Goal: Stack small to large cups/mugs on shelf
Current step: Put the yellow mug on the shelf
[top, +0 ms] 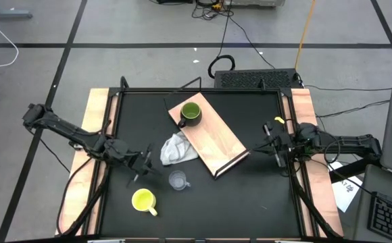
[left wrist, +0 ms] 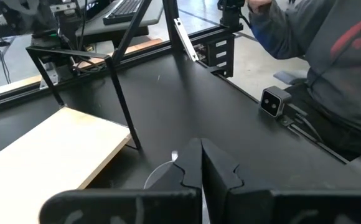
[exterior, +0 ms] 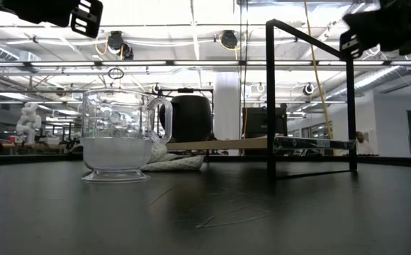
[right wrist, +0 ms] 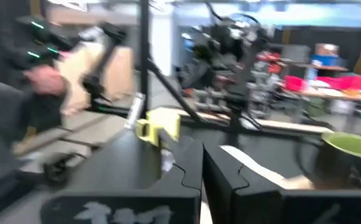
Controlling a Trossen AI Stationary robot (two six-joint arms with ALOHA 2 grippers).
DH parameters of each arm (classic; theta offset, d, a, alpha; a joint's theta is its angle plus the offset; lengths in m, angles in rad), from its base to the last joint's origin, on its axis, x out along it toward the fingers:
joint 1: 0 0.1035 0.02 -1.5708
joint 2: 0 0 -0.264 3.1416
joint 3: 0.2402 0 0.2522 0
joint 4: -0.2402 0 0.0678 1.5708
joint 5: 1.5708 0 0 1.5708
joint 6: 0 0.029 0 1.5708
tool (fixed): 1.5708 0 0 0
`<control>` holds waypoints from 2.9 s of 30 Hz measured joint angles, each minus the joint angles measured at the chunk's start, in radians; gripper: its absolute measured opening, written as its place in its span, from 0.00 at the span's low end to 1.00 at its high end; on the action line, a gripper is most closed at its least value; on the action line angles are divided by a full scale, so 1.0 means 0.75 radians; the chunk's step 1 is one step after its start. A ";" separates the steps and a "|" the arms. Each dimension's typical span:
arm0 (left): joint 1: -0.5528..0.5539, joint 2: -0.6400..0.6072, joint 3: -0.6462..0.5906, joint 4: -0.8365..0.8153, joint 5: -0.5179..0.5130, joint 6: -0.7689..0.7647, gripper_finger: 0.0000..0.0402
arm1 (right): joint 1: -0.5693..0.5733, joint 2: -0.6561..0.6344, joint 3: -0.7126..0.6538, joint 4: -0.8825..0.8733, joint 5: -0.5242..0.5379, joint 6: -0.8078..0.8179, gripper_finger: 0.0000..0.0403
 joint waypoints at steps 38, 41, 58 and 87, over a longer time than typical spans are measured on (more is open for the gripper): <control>-0.048 -0.018 0.000 -0.078 0.004 -0.041 0.00 | 0.585 0.306 0.001 0.162 0.150 0.024 0.00; -0.091 -0.057 0.001 -0.107 0.001 -0.068 0.00 | 0.595 0.306 0.001 0.162 0.150 0.026 0.00; -0.415 -0.014 0.263 -0.558 -0.409 -0.540 0.00 | 0.620 0.306 0.001 0.182 0.152 -0.003 0.00; -0.397 0.711 1.010 -1.559 -0.111 -1.256 0.03 | 0.620 0.306 0.001 0.181 0.152 -0.006 0.00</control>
